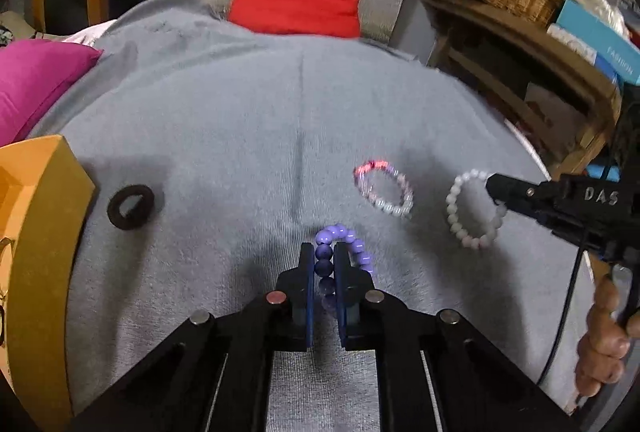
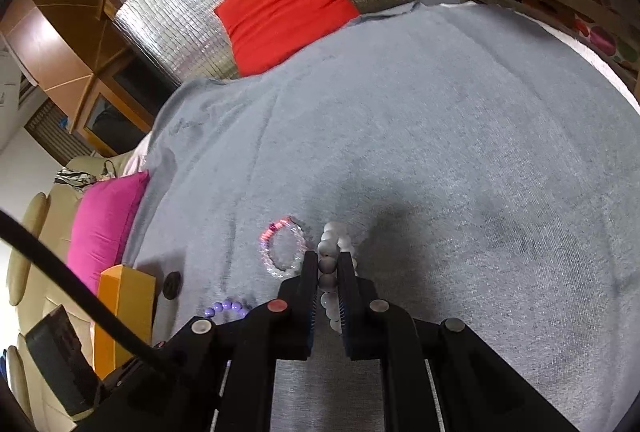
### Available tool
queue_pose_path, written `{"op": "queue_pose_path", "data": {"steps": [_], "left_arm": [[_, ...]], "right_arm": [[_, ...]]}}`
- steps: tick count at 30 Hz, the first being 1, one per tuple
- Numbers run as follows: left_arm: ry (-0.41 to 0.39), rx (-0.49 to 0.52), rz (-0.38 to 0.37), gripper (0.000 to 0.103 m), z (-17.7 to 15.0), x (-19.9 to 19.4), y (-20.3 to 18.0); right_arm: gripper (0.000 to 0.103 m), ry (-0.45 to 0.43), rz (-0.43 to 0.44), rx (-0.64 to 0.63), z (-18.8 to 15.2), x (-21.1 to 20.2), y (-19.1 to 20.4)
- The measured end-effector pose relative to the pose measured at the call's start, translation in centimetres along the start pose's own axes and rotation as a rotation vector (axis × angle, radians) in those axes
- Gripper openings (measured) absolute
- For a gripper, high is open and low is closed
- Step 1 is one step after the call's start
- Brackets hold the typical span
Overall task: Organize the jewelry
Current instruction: 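Close the left tool on the purple bead bracelet while the right tool holds the white bracelet, then carry the purple and white bracelets over the orange box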
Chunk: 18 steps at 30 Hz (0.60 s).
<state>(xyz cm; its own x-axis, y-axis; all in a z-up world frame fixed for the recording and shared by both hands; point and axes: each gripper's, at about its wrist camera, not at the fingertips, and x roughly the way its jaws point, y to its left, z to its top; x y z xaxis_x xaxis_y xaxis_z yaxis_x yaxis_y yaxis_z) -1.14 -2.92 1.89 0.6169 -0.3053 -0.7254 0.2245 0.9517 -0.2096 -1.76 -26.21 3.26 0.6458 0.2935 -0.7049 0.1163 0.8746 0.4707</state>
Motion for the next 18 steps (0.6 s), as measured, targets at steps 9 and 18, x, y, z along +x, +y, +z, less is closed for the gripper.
{"op": "queue_pose_path", "data": {"steps": [9, 18], "left_arm": [[-0.076, -0.039, -0.021, 0.009, 0.3, -3.1, 0.7], [-0.142, -0.065, -0.006, 0.010, 0.3, -5.6, 1.3]], "right_arm": [[0.011, -0.058, 0.057, -0.059, -0.2, -1.1, 1.9], [0.011, -0.094, 0.109, -0.141, -1.0, -1.6, 5.0]]}}
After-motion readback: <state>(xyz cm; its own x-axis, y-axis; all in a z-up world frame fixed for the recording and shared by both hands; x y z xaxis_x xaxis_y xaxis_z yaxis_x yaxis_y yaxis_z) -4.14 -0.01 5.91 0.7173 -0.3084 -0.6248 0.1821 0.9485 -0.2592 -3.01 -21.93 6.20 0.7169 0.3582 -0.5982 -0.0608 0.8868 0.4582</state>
